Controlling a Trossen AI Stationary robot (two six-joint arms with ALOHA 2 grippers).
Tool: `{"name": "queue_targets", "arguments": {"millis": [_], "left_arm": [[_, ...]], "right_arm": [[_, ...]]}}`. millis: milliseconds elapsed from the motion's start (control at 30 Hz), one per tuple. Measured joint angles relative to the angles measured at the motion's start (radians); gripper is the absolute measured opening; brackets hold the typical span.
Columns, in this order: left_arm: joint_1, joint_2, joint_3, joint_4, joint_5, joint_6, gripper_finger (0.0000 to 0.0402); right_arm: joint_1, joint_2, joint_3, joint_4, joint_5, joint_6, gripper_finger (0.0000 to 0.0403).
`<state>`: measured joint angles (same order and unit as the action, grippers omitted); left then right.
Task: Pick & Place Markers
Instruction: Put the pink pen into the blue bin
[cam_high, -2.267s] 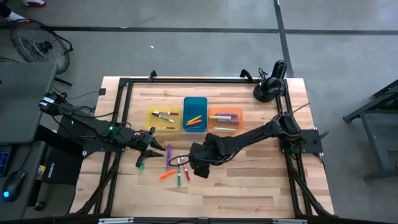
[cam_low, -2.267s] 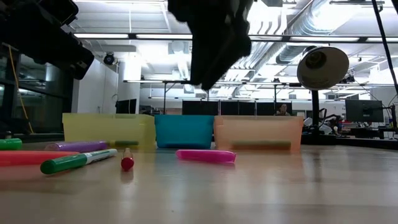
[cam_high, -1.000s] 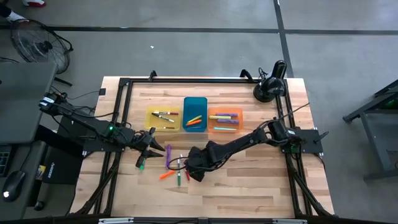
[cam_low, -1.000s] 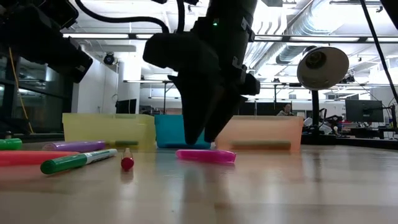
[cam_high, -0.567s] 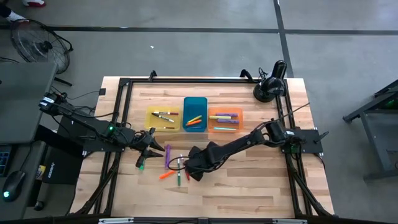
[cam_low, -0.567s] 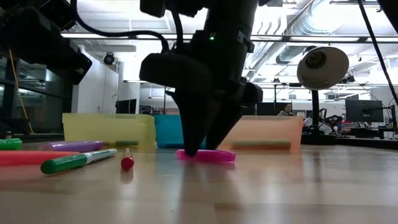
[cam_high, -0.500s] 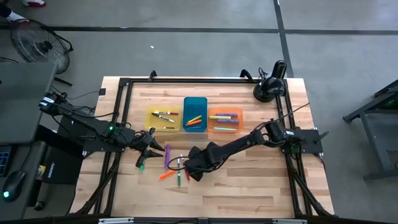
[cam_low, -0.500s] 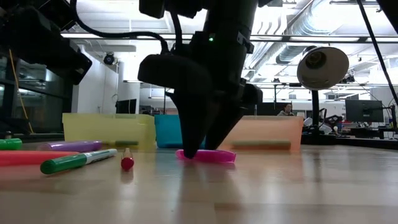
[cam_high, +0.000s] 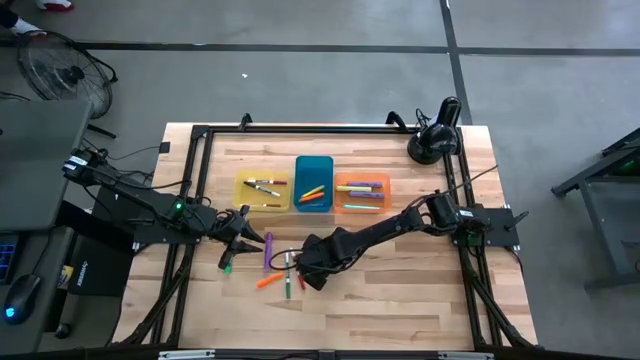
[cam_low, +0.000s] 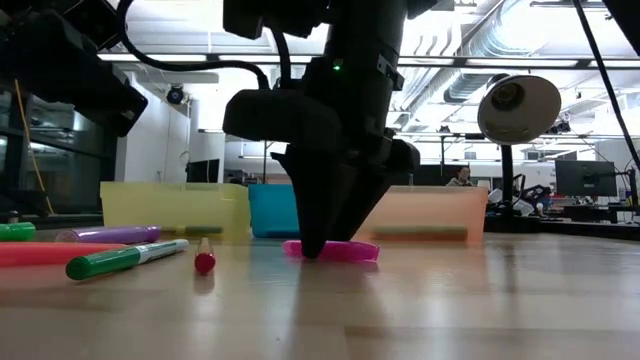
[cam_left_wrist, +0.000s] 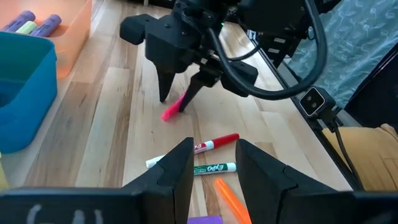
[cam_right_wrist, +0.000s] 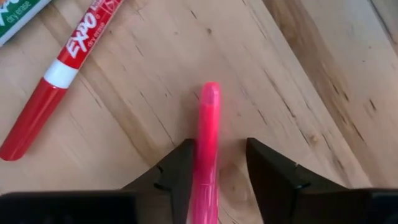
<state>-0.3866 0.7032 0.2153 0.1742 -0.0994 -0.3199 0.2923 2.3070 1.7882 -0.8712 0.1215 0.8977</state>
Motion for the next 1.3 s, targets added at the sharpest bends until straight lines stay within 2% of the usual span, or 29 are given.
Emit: {"name": "queue_targets", "arguments": {"millis": [433,633,900,1300], "left_arm": [[0.0,0.0,0.0,-0.001,0.0,-0.002,0.0117],[0.0,0.0,0.0,-0.002,0.001,-0.002,0.0117],[0.0,0.0,0.0,-0.005,0.006,-0.003,0.0117],[0.0,0.0,0.0,-0.005,0.006,-0.004,0.0117]], "right_arm": [[-0.006,0.002,-0.002,-0.022,-0.055,-0.072,0.0024],[-0.006,-0.003,0.0,-0.021,-0.052,-0.114,0.0024],[-0.006,-0.049,-0.007,-0.028,0.014,-0.2,0.0024],[-0.073,-0.123,-0.003,0.009,0.034,-0.388,0.0024]]}}
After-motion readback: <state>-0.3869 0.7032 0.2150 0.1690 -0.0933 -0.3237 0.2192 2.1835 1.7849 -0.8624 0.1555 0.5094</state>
